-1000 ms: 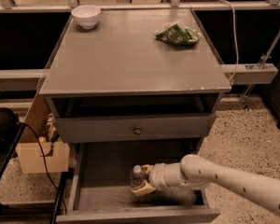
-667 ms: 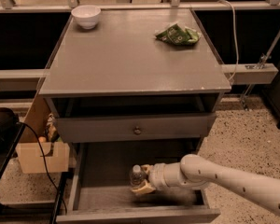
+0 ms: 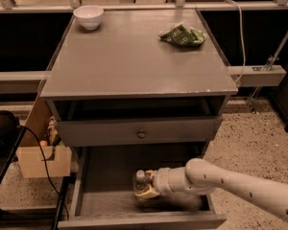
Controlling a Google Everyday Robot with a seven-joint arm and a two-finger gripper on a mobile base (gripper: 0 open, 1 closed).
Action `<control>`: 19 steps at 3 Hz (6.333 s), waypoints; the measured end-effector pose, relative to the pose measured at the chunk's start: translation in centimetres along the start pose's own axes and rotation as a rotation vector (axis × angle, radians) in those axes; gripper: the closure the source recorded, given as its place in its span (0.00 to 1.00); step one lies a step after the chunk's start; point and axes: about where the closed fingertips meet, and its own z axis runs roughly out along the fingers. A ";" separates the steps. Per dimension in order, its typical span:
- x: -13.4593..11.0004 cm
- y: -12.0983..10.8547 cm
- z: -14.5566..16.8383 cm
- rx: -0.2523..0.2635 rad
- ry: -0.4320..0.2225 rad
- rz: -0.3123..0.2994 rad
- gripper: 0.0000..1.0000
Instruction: Pick water bottle from middle drawer and place on counter
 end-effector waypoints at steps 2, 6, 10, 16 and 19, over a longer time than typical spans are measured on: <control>0.0 0.0 0.0 0.000 0.000 0.000 1.00; -12.7 2.6 -8.6 -0.022 0.023 -0.060 1.00; -24.3 1.9 -18.3 0.037 0.117 -0.125 1.00; -37.5 -3.6 -27.8 0.129 0.096 0.090 1.00; -42.6 -9.7 -28.3 0.253 0.062 0.032 1.00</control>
Offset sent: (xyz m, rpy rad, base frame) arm 0.0000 0.0000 0.0000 0.0000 0.0000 0.0000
